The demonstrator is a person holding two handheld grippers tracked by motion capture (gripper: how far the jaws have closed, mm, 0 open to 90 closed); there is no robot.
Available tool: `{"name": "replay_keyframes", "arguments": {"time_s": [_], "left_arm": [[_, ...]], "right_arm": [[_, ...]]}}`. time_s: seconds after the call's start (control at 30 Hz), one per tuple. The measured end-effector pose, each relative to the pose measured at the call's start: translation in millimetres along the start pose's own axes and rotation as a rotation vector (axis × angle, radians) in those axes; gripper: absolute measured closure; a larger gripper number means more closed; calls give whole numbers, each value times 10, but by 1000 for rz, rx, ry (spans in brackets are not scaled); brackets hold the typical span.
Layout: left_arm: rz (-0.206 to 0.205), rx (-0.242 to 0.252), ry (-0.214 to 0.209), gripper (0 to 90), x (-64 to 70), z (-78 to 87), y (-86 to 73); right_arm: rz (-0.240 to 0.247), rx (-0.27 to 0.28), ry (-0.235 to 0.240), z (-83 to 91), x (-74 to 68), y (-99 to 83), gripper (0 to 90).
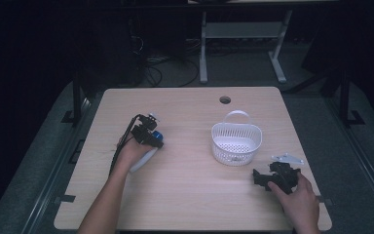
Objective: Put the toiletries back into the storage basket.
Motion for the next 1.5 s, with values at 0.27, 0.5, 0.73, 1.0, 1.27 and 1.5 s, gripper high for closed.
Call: {"name": "replay_keyframes", "arguments": {"time_s": [0.27,0.5,0.73,1.0,1.27,1.5], "left_arm": [[-14,114,-12,366,4,177,-101],[-18,208,-44,367,-33,343,-206],[-12,325,-80,368,-86,549,-331],[-4,448,-132,370,-139,736,-420],[-12,538,-173,372,-180,848,-473],[-42,602,-176,373,-177,906,-484]], "right_arm": [[-1,0,0,0,-1,0,0],[-1,0,0,0,-1,0,0],[0,0,0,0,0,0,0],[-1,0,0,0,-1,0,0],[-1,-1,0,0,-1,0,0],[0,0,0,0,0,0,0]]}}
Point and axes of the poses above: each handheld gripper's, and its own axes: z roughly backward along the jaws, y roughly out of its top, x roughly to its right, the point moved 1 cm from there along -z, roughly forward along the jaws, and after that the axes turned 9 degrees about -z, right-handed, at the moved point
